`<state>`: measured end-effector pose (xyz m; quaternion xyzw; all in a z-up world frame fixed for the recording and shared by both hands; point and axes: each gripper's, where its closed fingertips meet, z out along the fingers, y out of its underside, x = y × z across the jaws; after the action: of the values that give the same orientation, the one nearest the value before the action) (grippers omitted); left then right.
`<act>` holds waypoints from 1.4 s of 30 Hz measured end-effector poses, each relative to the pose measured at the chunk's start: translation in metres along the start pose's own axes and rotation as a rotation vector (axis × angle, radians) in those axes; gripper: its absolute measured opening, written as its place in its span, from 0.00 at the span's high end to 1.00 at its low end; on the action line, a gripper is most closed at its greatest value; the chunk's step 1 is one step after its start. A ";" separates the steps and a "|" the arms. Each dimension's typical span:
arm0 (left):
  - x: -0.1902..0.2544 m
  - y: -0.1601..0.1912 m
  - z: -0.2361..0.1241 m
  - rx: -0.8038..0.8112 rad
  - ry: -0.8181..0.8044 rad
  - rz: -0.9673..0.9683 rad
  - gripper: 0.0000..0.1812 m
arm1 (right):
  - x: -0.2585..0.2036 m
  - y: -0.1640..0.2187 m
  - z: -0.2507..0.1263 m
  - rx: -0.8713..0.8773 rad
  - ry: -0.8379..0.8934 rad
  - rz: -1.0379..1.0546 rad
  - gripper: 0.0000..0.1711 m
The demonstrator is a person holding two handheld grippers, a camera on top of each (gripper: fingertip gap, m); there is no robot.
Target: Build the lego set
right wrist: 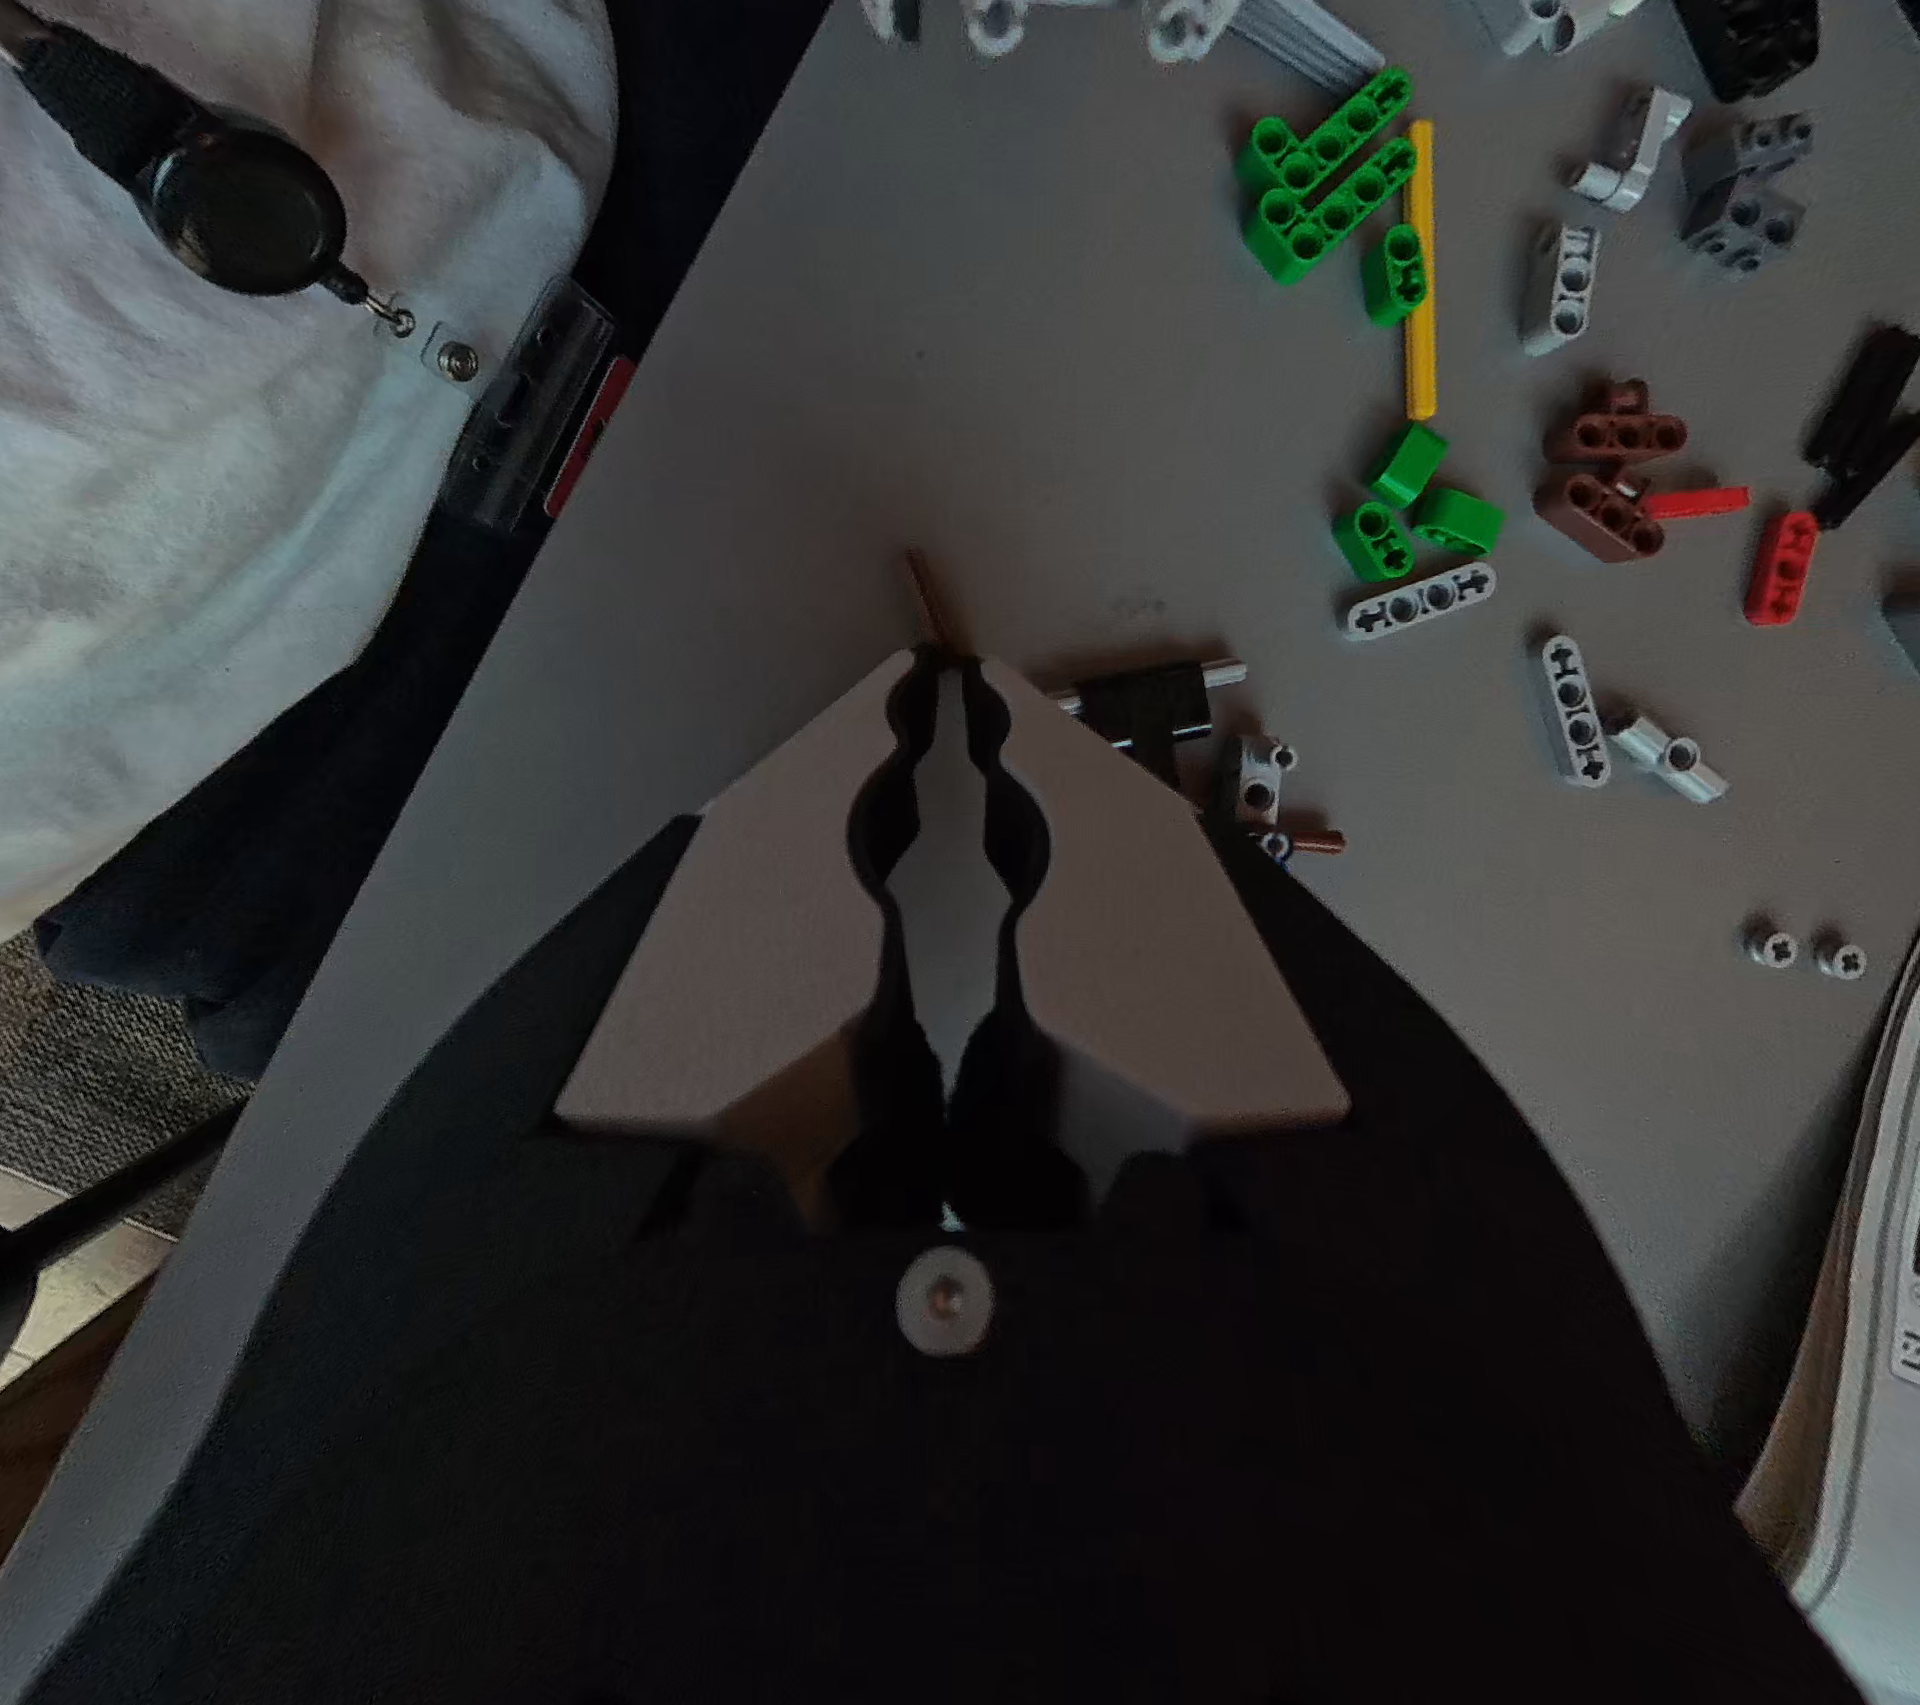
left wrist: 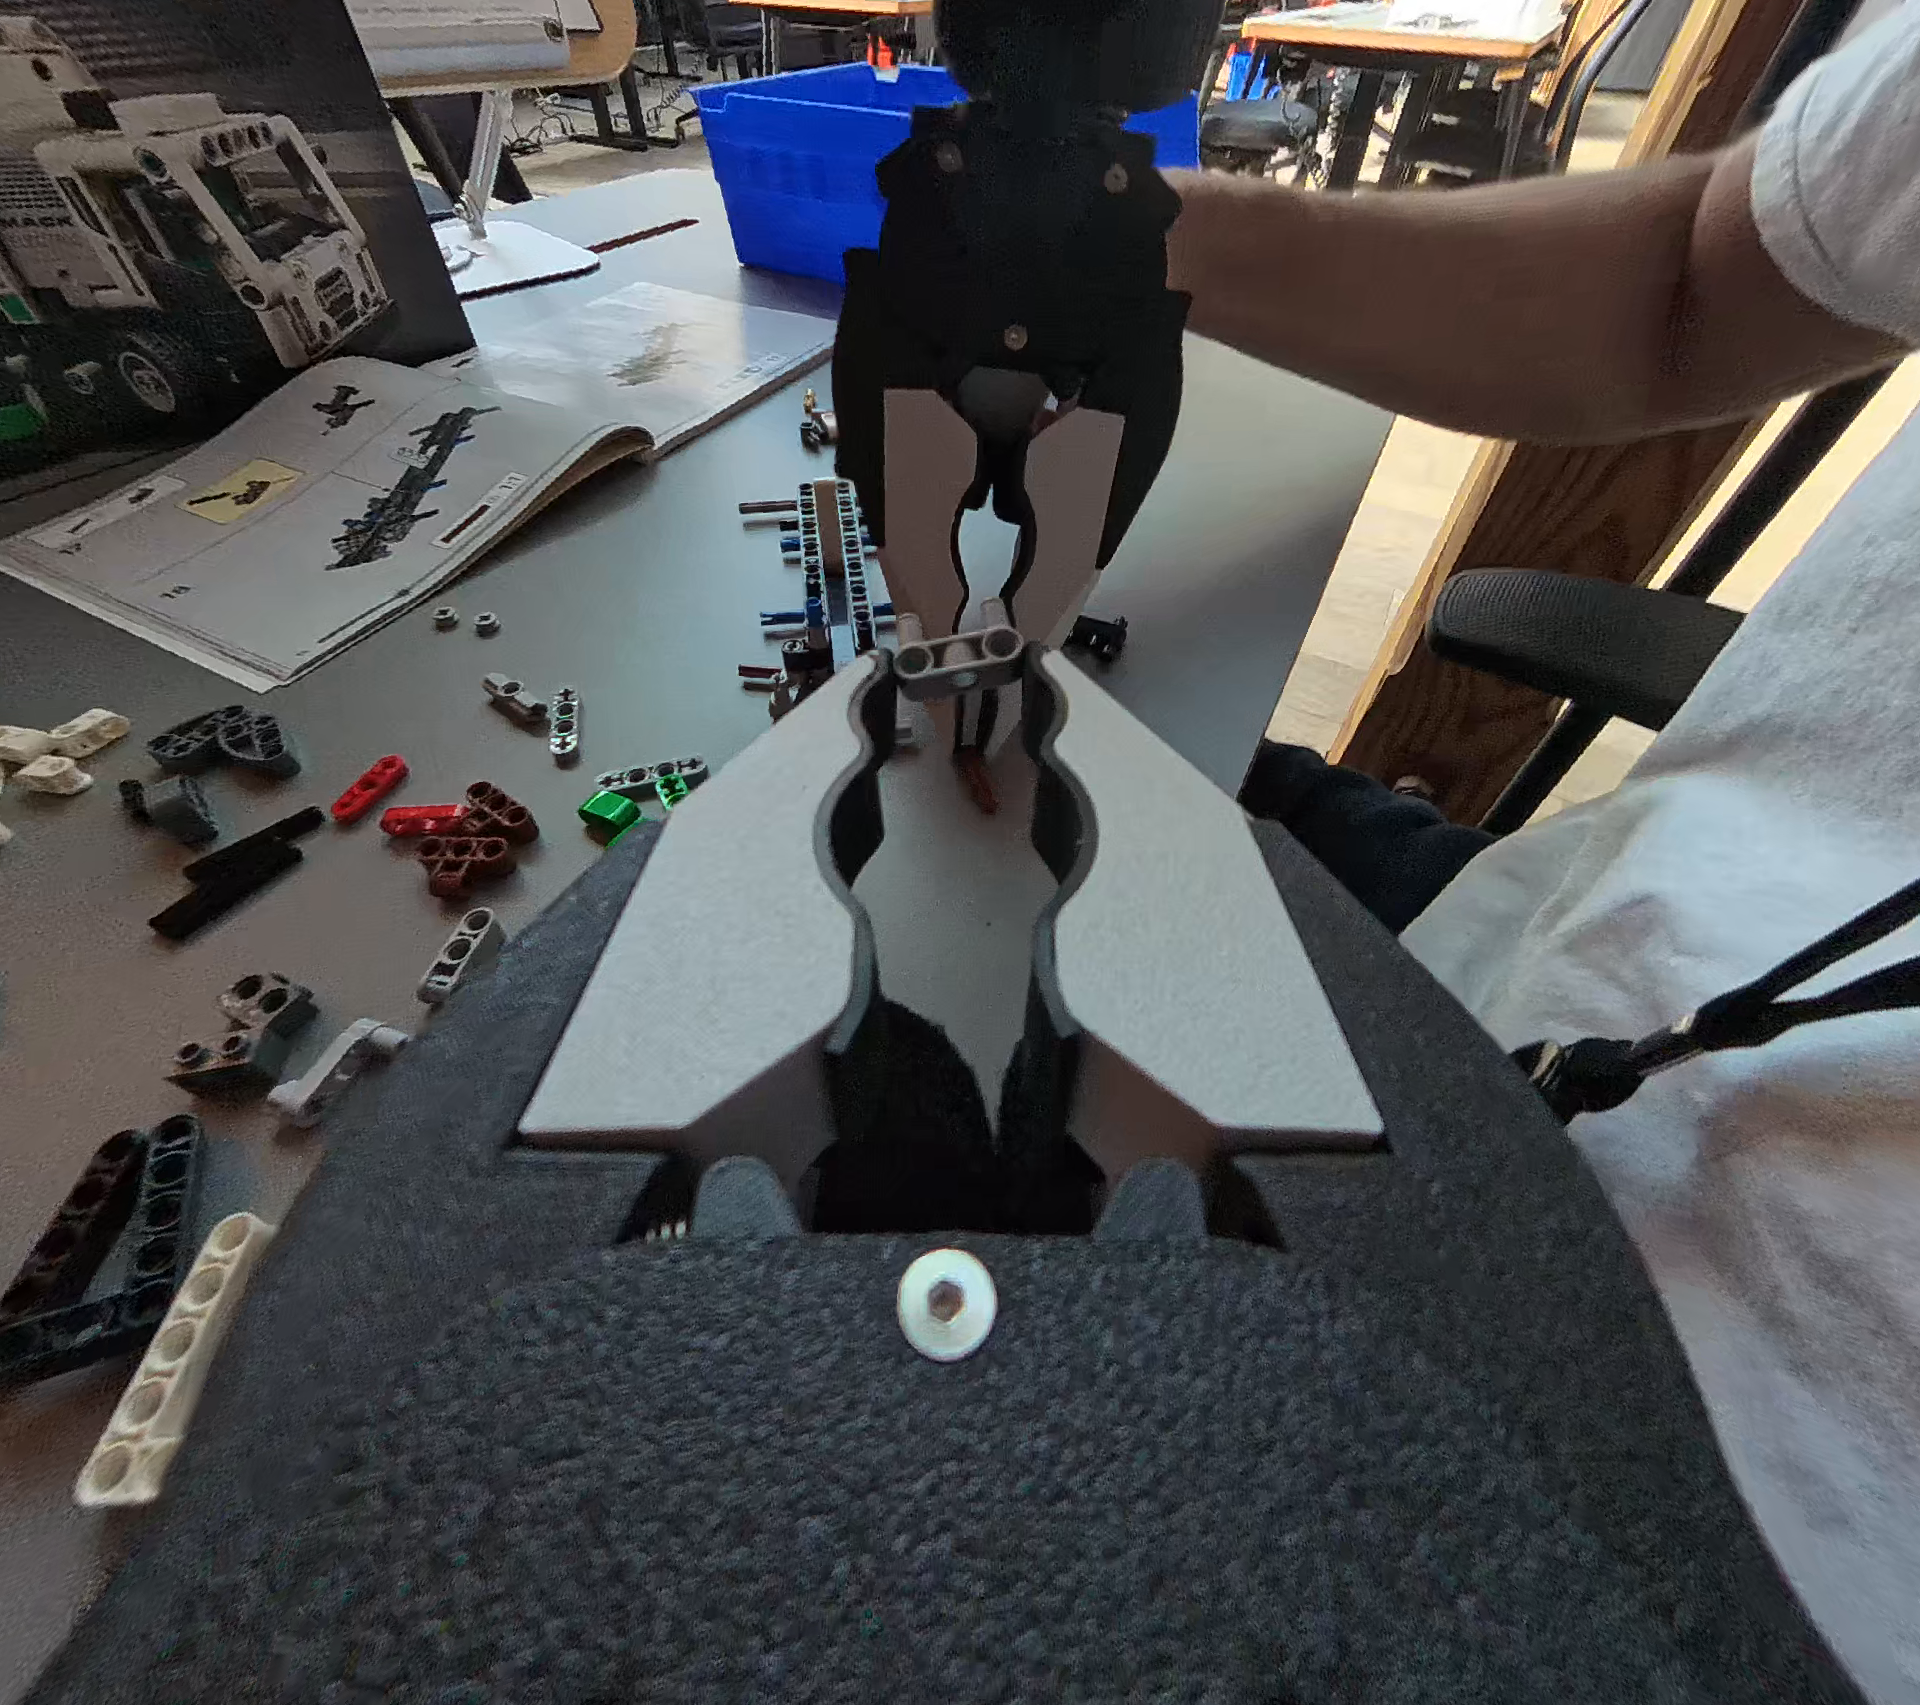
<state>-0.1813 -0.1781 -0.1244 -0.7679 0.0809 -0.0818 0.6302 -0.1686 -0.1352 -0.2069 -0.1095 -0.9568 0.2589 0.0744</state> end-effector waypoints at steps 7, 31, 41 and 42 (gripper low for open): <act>-0.015 -0.017 0.005 0.082 -0.050 -0.122 0.88 | 0.020 -0.026 -0.033 0.369 0.169 0.375 1.00; 0.009 -0.055 0.015 0.312 0.146 -0.359 0.88 | -0.002 -0.079 -0.092 1.051 0.135 0.670 1.00; 0.004 -0.048 0.014 0.276 0.234 -0.481 0.88 | 0.002 -0.080 -0.083 1.025 0.070 0.808 1.00; 0.002 -0.046 0.014 0.269 0.224 -0.483 0.88 | 0.002 -0.079 -0.082 1.015 0.083 0.826 1.00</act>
<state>-0.1750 -0.1561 -0.0818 -0.6606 -0.0466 -0.3235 0.6758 -0.1682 -0.1622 -0.0963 -0.4292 -0.5914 0.6810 0.0483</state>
